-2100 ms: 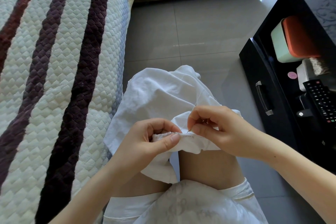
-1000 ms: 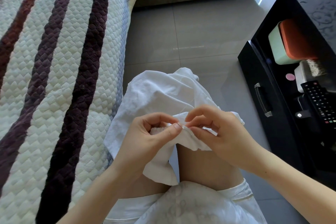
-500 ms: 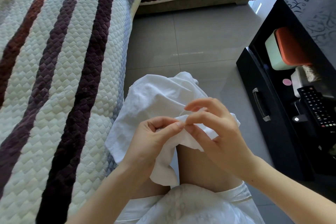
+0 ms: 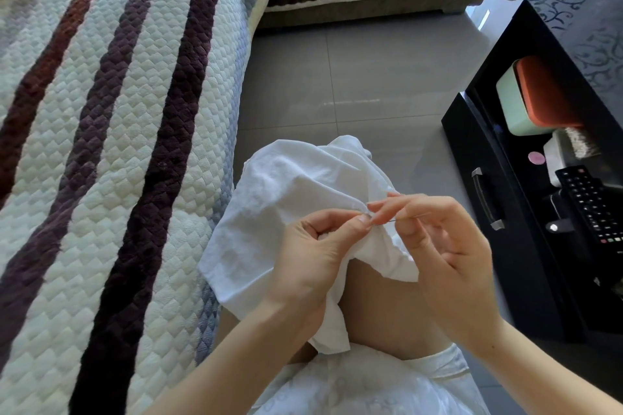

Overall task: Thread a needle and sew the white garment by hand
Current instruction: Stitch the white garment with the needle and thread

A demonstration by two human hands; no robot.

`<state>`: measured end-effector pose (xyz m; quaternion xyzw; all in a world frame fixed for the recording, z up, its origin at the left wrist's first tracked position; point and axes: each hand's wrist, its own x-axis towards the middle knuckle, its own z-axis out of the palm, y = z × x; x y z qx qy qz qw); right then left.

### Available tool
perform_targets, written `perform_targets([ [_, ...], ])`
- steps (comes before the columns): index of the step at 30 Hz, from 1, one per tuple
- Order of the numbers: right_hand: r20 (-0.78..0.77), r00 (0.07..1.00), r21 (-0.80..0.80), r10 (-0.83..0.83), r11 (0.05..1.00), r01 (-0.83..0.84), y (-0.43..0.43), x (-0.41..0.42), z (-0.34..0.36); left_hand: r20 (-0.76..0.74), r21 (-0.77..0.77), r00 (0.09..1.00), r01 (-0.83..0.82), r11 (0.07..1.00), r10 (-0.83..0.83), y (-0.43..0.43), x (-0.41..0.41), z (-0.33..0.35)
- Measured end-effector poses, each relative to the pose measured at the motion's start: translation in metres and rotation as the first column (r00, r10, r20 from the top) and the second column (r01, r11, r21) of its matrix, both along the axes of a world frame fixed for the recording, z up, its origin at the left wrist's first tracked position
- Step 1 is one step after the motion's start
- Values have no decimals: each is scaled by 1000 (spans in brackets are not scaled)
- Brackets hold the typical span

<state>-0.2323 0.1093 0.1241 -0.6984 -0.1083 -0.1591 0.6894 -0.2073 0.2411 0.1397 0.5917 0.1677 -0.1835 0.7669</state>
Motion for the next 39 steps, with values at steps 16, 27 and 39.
perform_targets([
  [16,-334,941,17,63,998,-61,-24,37,7,33,-11,999,-9,1000,10,15,1,-1],
  [27,-290,952,-440,97,870,-223,-13,52,-7,103,61,982,155,986,-160,23,4,1],
  [39,-498,778,-67,383,878,-475,-16,48,1,99,88,972,205,975,-214,31,3,0],
])
